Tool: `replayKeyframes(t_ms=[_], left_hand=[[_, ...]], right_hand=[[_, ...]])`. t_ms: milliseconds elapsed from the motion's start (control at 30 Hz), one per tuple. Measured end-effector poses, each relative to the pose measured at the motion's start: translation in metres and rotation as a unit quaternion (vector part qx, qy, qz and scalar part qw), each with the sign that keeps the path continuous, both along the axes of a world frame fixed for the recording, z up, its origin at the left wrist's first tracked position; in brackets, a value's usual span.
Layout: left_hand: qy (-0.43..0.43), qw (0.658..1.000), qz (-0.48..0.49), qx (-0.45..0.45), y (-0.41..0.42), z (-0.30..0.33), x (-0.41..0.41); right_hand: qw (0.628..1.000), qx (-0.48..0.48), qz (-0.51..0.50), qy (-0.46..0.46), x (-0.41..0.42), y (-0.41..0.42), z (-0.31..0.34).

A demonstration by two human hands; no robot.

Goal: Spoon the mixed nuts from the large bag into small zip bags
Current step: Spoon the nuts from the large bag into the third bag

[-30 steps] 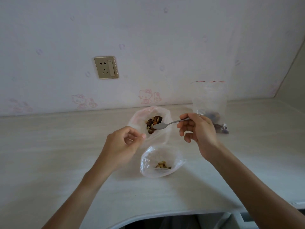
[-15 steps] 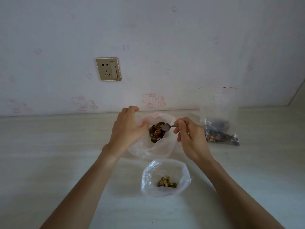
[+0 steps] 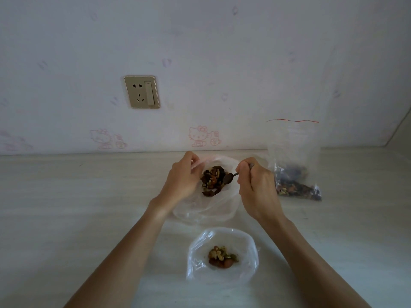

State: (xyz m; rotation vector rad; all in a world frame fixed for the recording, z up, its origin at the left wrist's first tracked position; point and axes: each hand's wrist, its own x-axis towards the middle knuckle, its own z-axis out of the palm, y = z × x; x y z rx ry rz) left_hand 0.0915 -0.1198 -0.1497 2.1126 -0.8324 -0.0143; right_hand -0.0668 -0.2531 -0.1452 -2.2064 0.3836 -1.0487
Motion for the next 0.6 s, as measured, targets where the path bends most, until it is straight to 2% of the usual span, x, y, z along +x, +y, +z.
replayKeyframes(t_ms=[167, 333, 500, 600], left_hand=[[0.006, 0.998, -0.014, -0.055, 0.001, -0.013, -0.003], [0.019, 0.996, -0.038, -0.085, 0.001, -0.018, -0.006], [0.049, 0.991, -0.03, -0.12, -0.001, -0.019, -0.01], [0.065, 0.991, -0.024, -0.119, -0.003, -0.021, -0.009]], right_hand=[[1.0, -0.001, -0.013, 0.01, 0.003, -0.001, -0.003], [0.983, 0.182, -0.012, 0.009, 0.007, -0.002, -0.008], [0.899, 0.438, 0.019, 0.012, 0.007, -0.006, -0.009], [0.861, 0.507, 0.045, 0.012, 0.007, -0.005, -0.007]])
